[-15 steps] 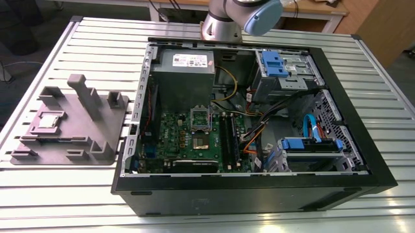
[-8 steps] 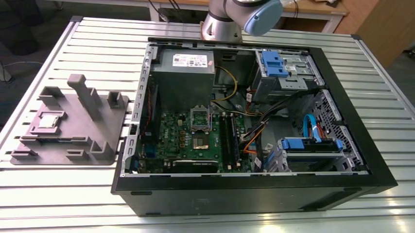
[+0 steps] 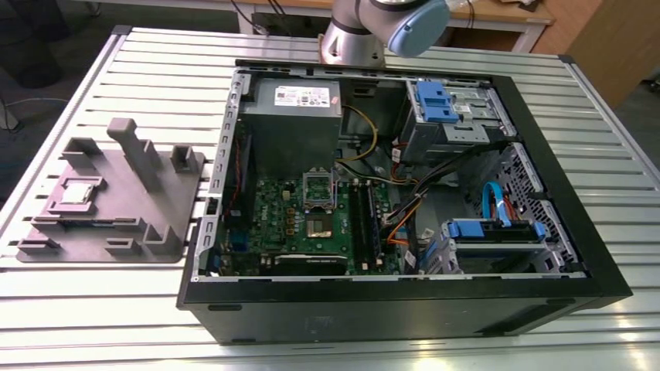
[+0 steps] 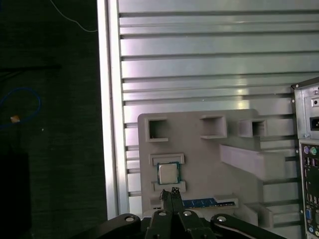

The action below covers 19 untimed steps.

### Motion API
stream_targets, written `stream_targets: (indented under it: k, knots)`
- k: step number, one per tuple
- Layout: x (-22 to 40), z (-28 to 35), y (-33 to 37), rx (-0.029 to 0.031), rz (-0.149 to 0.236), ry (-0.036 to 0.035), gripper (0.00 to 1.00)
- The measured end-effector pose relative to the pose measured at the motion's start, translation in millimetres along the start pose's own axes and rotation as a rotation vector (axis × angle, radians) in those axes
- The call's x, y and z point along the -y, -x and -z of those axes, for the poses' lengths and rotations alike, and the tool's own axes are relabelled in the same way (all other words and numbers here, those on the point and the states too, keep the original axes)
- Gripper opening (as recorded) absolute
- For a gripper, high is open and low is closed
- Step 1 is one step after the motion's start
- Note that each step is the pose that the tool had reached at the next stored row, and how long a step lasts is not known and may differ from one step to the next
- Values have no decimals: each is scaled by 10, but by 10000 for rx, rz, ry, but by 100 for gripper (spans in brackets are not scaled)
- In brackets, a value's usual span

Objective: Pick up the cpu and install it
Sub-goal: 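Reach for the cpu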

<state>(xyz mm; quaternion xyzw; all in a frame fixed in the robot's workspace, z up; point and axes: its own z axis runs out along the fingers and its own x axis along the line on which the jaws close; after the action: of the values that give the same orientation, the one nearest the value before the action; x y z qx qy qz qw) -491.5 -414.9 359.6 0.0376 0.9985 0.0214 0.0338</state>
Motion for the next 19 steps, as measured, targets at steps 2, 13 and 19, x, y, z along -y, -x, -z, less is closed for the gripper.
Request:
stream_targets:
  k: [2,13,19]
  knots:
    - [1,-22,-1,0,0,0,11]
    - [5,-112,-7,0,0,0,11]
    - [7,-153,-10,0,0,0,11]
